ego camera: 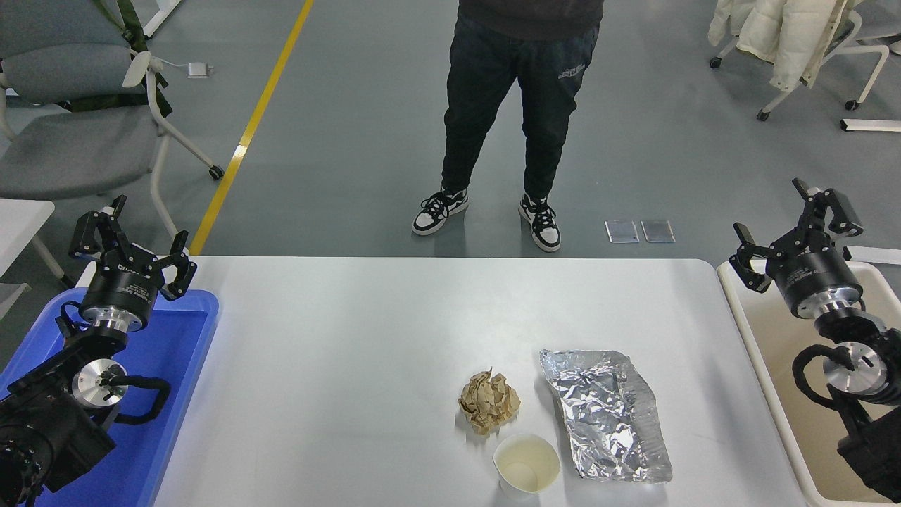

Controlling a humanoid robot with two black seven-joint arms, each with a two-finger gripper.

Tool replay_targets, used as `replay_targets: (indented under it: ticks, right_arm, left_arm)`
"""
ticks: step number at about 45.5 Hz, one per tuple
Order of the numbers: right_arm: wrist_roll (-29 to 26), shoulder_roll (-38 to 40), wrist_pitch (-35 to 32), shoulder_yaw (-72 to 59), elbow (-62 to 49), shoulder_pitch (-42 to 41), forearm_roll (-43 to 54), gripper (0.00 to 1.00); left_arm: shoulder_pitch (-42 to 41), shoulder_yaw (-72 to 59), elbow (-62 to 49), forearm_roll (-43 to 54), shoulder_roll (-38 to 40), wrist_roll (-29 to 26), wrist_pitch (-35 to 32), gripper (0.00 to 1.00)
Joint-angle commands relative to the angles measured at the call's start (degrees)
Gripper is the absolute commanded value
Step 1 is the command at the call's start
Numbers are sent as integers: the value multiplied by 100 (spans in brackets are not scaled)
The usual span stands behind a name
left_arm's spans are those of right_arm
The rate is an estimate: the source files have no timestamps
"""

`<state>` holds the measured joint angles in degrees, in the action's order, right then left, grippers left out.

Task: Clean the table surface

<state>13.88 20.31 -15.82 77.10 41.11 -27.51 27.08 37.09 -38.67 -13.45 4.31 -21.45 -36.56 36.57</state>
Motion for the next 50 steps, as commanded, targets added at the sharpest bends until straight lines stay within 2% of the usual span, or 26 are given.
replay_targets:
  ticks: [1, 14, 50]
  right_arm:
    - [1, -10, 43, 7, -59, -8, -1, 100]
    - [1, -28, 35, -46, -516, -70, -1, 100]
    - [9, -45, -27, -731, -692, -78, -1, 100]
  left_arm:
    - [0, 0, 0, 0, 0, 0, -1, 100]
    - [0, 0, 0, 0, 0, 0, -1, 100]
    - [0, 0, 0, 0, 0, 0, -1, 100]
